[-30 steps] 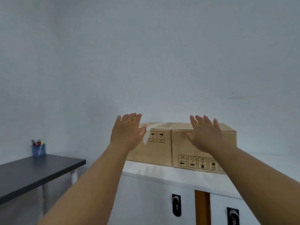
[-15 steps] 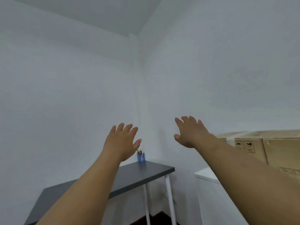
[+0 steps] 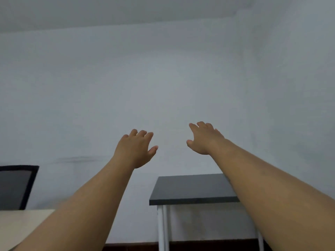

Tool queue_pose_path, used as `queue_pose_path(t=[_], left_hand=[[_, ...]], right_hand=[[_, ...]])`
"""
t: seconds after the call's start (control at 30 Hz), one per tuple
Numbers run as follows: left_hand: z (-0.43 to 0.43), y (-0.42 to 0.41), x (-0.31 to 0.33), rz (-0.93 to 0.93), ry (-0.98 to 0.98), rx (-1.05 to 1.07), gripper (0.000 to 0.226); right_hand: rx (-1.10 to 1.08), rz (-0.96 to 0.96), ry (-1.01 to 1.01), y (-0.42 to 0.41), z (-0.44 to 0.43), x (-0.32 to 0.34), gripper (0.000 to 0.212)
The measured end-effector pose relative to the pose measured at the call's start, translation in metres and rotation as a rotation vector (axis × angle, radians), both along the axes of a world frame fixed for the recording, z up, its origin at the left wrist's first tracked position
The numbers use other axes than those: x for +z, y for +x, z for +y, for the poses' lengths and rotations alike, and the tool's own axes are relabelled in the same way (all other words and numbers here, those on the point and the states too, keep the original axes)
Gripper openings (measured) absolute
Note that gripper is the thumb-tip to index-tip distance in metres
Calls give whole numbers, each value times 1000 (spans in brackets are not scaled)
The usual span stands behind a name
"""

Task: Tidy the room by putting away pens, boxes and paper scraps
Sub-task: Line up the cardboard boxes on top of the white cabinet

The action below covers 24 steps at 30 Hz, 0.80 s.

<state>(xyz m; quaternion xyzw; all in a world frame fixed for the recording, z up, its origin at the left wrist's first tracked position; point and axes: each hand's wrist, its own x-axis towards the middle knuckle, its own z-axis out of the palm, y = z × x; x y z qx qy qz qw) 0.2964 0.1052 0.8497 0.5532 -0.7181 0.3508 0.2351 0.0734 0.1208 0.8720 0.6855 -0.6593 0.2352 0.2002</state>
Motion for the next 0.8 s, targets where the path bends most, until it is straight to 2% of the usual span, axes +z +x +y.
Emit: queue_pose_path(t=[0.33, 0.63, 0.8], left_hand=[[-39, 74, -95, 51, 228, 208, 62], [-110, 119, -234, 129, 498, 281, 63], [-154, 124, -341, 213, 649, 267, 64]], right_hand=[[223, 23, 234, 89, -89, -94, 67], [277, 91, 477, 135, -190, -226, 71], [258, 74, 630, 141, -239, -330, 69]])
